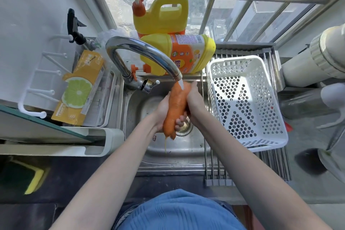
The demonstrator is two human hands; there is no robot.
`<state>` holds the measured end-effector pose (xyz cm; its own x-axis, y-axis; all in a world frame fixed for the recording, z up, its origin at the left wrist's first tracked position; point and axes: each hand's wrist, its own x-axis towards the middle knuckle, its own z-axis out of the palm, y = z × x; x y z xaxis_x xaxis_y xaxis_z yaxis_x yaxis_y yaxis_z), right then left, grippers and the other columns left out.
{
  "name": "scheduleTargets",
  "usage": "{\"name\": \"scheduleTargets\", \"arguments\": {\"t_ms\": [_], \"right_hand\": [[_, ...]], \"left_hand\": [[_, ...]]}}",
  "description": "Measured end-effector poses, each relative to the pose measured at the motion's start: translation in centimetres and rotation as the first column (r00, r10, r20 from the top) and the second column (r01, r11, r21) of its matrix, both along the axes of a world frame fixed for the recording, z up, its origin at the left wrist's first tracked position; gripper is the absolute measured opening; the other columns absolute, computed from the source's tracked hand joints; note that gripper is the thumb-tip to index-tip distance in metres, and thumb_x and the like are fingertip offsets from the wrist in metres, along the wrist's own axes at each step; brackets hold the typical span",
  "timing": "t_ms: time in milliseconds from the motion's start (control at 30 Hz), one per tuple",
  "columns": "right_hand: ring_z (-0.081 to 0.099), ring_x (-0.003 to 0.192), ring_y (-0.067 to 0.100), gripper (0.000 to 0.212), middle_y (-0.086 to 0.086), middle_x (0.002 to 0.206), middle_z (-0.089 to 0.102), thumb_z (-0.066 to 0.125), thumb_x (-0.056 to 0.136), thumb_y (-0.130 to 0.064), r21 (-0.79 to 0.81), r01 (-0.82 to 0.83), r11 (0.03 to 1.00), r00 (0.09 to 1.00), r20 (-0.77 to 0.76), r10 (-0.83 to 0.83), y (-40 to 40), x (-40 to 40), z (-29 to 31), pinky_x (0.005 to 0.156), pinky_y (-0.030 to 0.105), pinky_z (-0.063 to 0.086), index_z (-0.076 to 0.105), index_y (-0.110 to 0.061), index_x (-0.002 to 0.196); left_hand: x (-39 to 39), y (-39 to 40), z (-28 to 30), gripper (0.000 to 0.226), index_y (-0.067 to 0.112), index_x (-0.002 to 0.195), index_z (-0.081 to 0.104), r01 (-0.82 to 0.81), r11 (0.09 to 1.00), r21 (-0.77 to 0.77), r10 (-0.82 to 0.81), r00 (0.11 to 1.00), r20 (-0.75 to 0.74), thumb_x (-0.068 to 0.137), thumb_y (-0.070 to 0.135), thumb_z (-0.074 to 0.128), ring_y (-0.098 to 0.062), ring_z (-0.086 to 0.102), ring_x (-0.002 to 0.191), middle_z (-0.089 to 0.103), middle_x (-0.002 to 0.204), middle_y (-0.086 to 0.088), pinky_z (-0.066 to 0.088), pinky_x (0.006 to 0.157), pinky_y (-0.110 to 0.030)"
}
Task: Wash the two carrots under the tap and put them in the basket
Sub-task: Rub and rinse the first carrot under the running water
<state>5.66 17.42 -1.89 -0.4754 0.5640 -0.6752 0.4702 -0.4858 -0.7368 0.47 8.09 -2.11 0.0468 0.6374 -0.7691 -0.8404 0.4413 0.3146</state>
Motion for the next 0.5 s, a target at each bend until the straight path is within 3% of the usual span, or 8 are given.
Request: {"name": "scheduleTargets", "arguments": {"t_ms": [67, 167, 233, 300, 367, 433, 500], "right_hand": [[0.068, 0.089, 0.022, 0.066, 0.011, 0.09, 0.071, 0.019, 0.102, -0.055, -0.153, 0.046, 0.987, 0.999, 0.034, -0.041, -0.2, 0.0, -0.3, 0.087, 0.034, 0.055, 0.066, -0.009, 0.101], [0.069, 0.086, 0.024, 0.071, 0.011, 0.086, 0.074, 0.02, 0.098, -0.062, -0.141, 0.124, 0.982, 0.99, 0.09, -0.112, -1.1, -0.6, -1.0, 0.09, 0.039, 0.055, 0.069, -0.01, 0.098], [0.066, 0.094, 0.023, 0.071, 0.007, 0.098, 0.072, 0.02, 0.093, -0.067, -0.025, 0.135, 0.991, 0.986, 0.106, -0.131, -1.3, -1.0, -1.4, 0.095, 0.042, 0.051, 0.065, -0.014, 0.109], [0.06, 0.102, 0.021, 0.063, 0.001, 0.107, 0.064, 0.023, 0.096, -0.062, 0.129, 0.075, 0.989, 0.992, 0.091, -0.087, -1.2, -1.0, -1.8, 0.095, 0.04, 0.047, 0.057, -0.014, 0.119], [0.062, 0.102, 0.024, 0.047, 0.005, 0.104, 0.063, 0.041, 0.094, -0.059, 0.128, 0.063, 0.99, 0.998, -0.004, -0.063, -0.8, -0.9, -2.0, 0.092, 0.045, 0.051, 0.054, -0.016, 0.108], [0.066, 0.096, 0.027, 0.042, 0.013, 0.104, 0.064, 0.067, 0.079, -0.051, 0.011, 0.067, 0.998, 0.991, -0.118, -0.065, -0.1, -0.8, -1.9, 0.088, 0.046, 0.055, 0.052, -0.018, 0.098], [0.067, 0.085, 0.023, 0.033, 0.011, 0.096, 0.068, 0.077, 0.073, -0.037, -0.061, 0.059, 0.996, 0.982, -0.178, -0.069, 0.6, -0.7, -1.9, 0.08, 0.041, 0.057, 0.06, -0.016, 0.093]], "left_hand": [[-0.4, -0.4, -0.2, 0.081, 0.003, 0.066, 0.052, 0.075, 0.997, -0.036, -0.076, 0.997, -0.031, 0.091, 0.072, 0.017, -0.015, 0.047, 0.034, 0.051, 0.048, -0.009, 0.04, 0.038, -0.016], [-0.3, -0.1, 0.1, 0.09, -0.001, 0.073, 0.059, 0.05, 0.99, -0.133, -0.067, 0.99, -0.124, 0.091, 0.074, 0.012, -0.025, 0.056, 0.049, 0.058, 0.062, -0.017, 0.051, 0.049, -0.028], [0.3, 0.3, 0.0, 0.089, 0.004, 0.085, 0.065, -0.071, 0.972, -0.224, 0.002, 0.955, -0.296, 0.089, 0.075, 0.011, -0.03, 0.063, 0.069, 0.065, 0.08, -0.02, 0.056, 0.071, -0.041], [0.8, 0.5, -1.0, 0.09, 0.014, 0.101, 0.068, -0.113, 0.96, -0.255, -0.058, 0.814, -0.578, 0.08, 0.085, 0.016, -0.026, 0.066, 0.087, 0.07, 0.101, -0.015, 0.055, 0.084, -0.042], [1.2, 0.3, -1.6, 0.089, 0.01, 0.105, 0.067, -0.087, 0.973, -0.213, -0.101, 0.669, -0.737, 0.08, 0.083, 0.023, -0.023, 0.067, 0.074, 0.071, 0.094, -0.016, 0.054, 0.063, -0.032], [1.4, 0.2, -1.6, 0.087, -0.001, 0.102, 0.064, -0.096, 0.984, -0.151, -0.024, 0.766, -0.642, 0.088, 0.075, 0.025, -0.022, 0.058, 0.049, 0.065, 0.069, -0.019, 0.047, 0.043, -0.026], [1.0, 0.3, -1.2, 0.088, -0.003, 0.094, 0.061, -0.056, 0.991, -0.119, -0.009, 0.875, -0.485, 0.089, 0.074, 0.017, -0.019, 0.05, 0.039, 0.056, 0.054, -0.013, 0.041, 0.038, -0.023]]}}
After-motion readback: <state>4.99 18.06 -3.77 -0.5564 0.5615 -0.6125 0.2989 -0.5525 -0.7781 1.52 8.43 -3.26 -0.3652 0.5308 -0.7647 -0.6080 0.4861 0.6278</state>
